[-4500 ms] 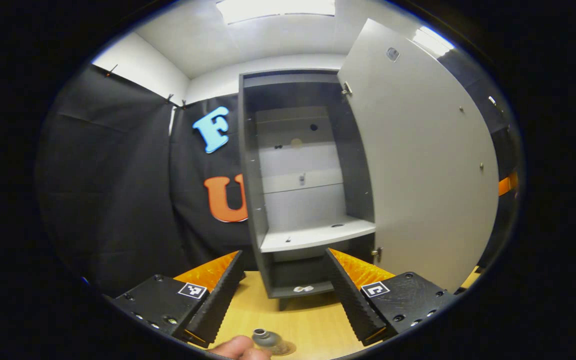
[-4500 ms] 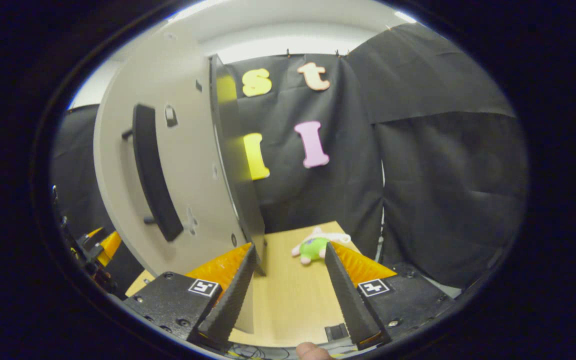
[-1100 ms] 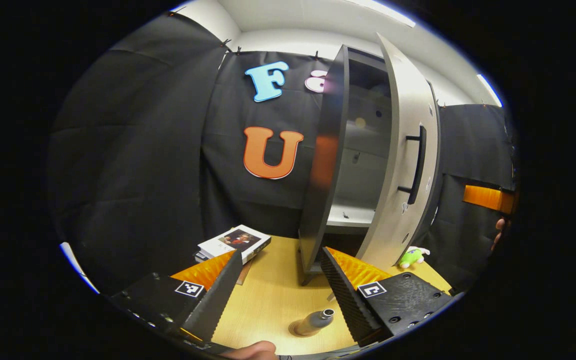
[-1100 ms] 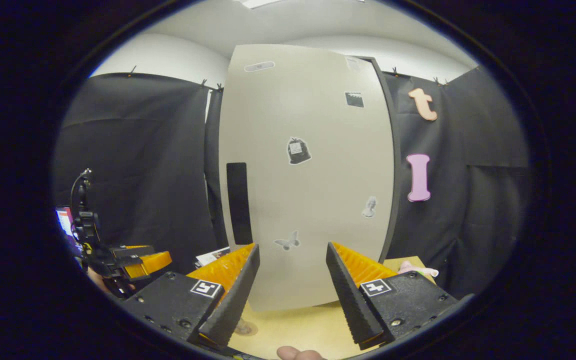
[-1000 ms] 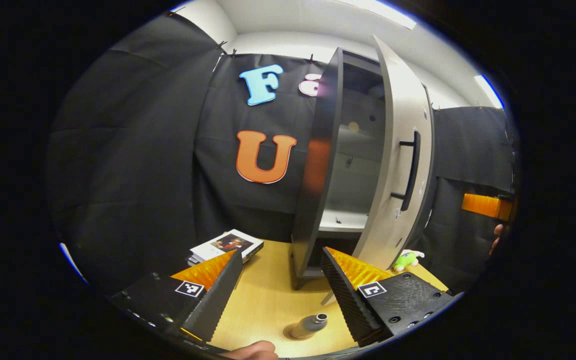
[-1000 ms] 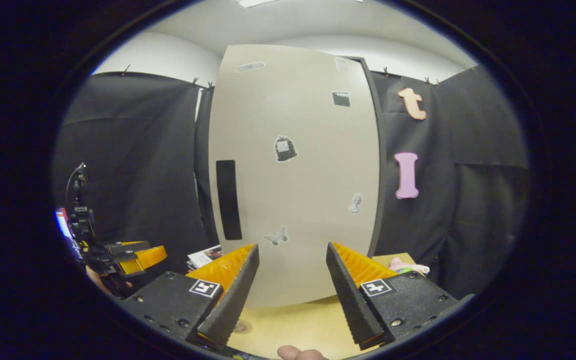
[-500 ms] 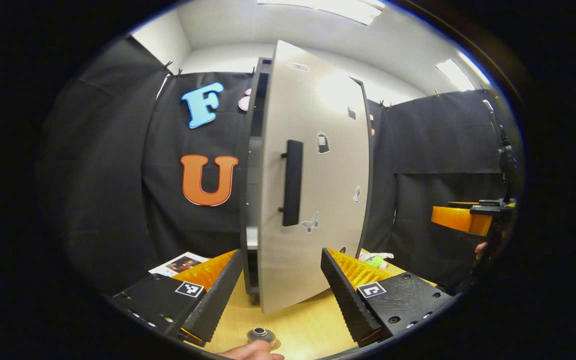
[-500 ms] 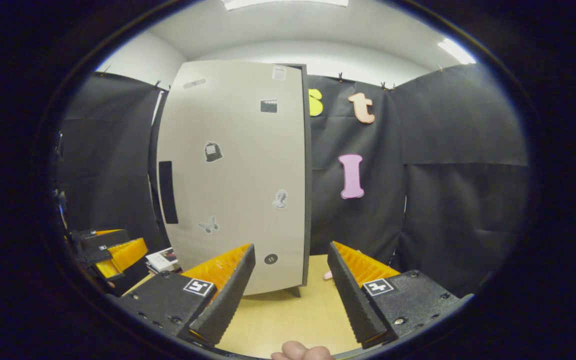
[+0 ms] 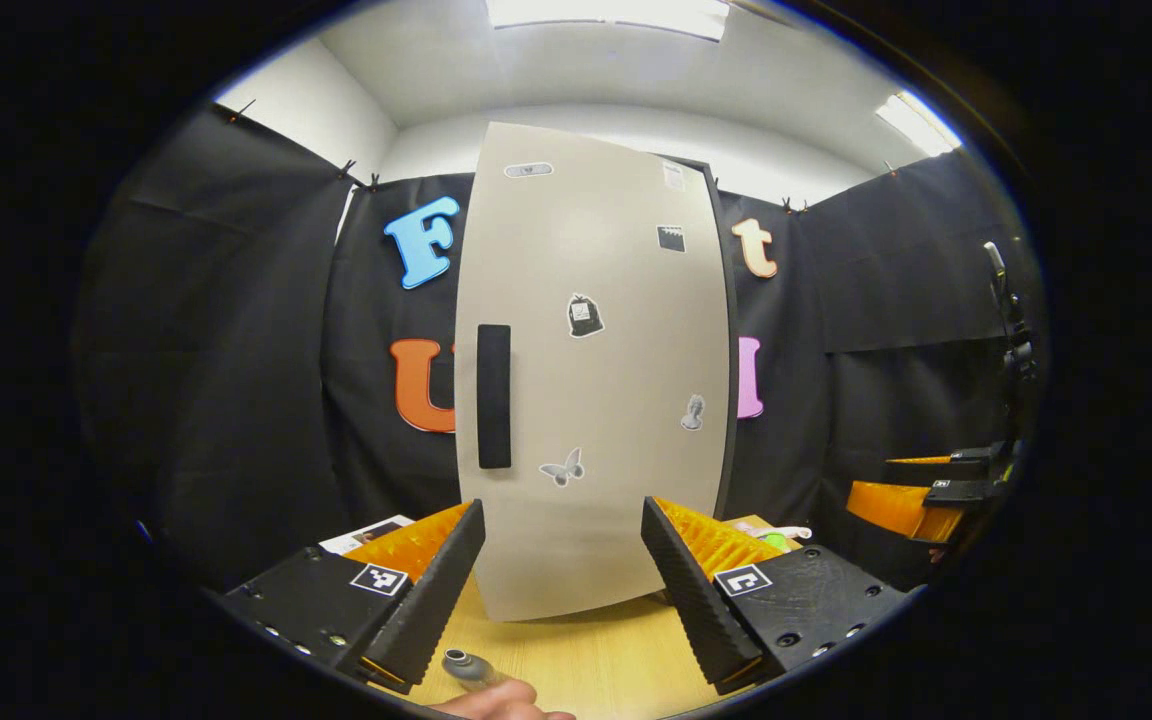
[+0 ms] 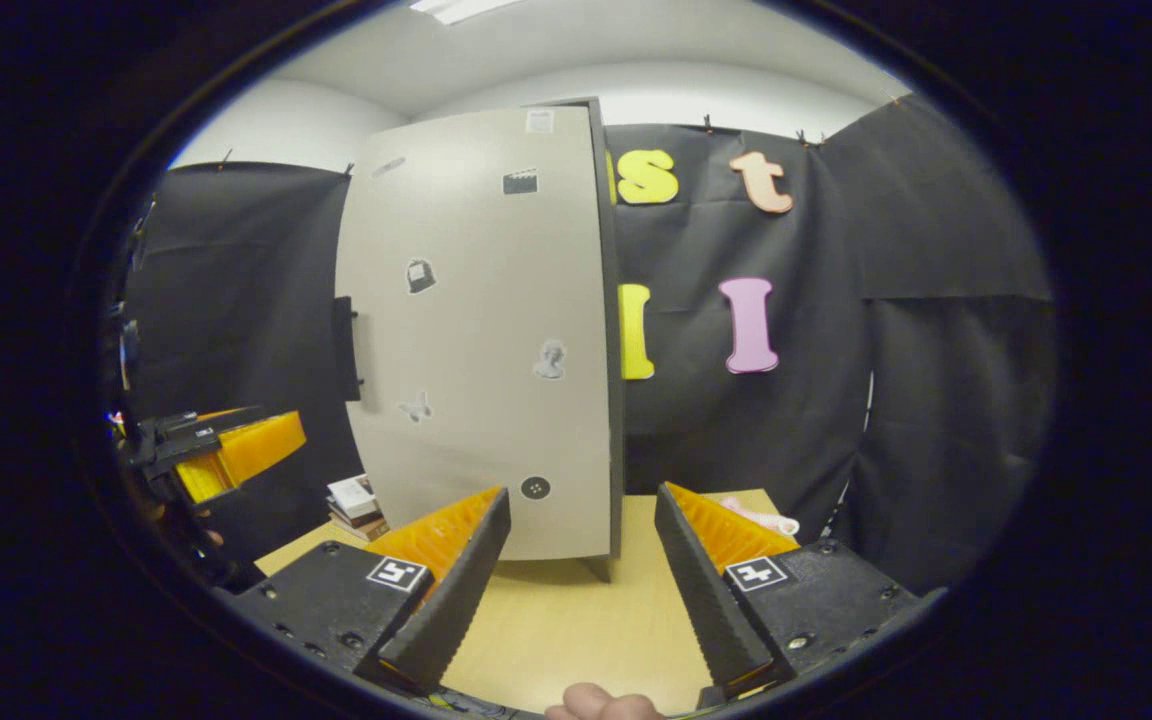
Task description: Open the cabinet door with the right hand, grasp the bottle in the cabinet with the left hand and place it on the coaster, then close the cabinet door with the right hand.
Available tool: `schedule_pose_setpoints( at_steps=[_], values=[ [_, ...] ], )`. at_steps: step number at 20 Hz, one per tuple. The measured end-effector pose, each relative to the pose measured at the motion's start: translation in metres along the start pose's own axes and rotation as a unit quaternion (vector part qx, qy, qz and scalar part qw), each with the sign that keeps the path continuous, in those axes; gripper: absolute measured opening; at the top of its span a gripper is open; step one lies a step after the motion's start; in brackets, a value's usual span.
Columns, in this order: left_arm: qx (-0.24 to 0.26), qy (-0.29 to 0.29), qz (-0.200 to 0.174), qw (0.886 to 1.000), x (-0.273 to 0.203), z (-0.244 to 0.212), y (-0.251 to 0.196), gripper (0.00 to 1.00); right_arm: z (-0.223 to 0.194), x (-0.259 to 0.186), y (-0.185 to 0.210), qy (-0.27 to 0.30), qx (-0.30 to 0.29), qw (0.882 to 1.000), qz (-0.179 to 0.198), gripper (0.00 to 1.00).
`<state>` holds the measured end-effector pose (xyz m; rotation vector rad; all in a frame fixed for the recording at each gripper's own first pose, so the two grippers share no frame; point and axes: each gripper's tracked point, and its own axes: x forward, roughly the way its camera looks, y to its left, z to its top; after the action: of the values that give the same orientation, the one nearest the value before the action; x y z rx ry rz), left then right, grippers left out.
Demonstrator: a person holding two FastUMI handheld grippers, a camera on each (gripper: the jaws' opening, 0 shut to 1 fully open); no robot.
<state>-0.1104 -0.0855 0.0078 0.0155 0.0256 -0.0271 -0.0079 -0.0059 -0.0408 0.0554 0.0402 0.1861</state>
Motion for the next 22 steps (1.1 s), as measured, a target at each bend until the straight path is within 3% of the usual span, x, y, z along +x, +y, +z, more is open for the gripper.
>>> schedule_pose_setpoints(
  at_steps=[3, 5, 9, 13, 20, 22],
  values=[
    [0.017, 0.023, -0.001, 1.000, -0.004, -0.009, -0.011, 0.95, -0.004, 0.008, -0.003, 0.018, 0.020, 1.000, 0.009, 0.93],
    [0.034, 0.032, -0.006, 0.999, -0.004, -0.015, -0.007, 0.96, 0.003, 0.012, -0.002, 0.009, 0.041, 0.999, -0.003, 0.93],
    [0.022, 0.037, -0.027, 0.999, 0.005, -0.019, 0.007, 1.00, 0.003, 0.015, 0.011, 0.016, 0.059, 0.997, -0.039, 0.93],
    [0.030, 0.050, 0.003, 0.998, 0.014, -0.033, 0.050, 0.96, -0.002, 0.019, 0.035, 0.017, 0.041, 0.998, -0.054, 0.92],
    [0.035, 0.014, -0.022, 0.999, 0.027, -0.025, 0.059, 0.96, 0.004, 0.013, 0.060, -0.009, 0.007, 0.998, -0.066, 0.93],
    [0.032, 0.018, -0.012, 0.999, 0.030, -0.028, 0.067, 0.96, 0.007, 0.014, 0.062, -0.015, 0.006, 0.998, -0.067, 0.93]
  ],
)
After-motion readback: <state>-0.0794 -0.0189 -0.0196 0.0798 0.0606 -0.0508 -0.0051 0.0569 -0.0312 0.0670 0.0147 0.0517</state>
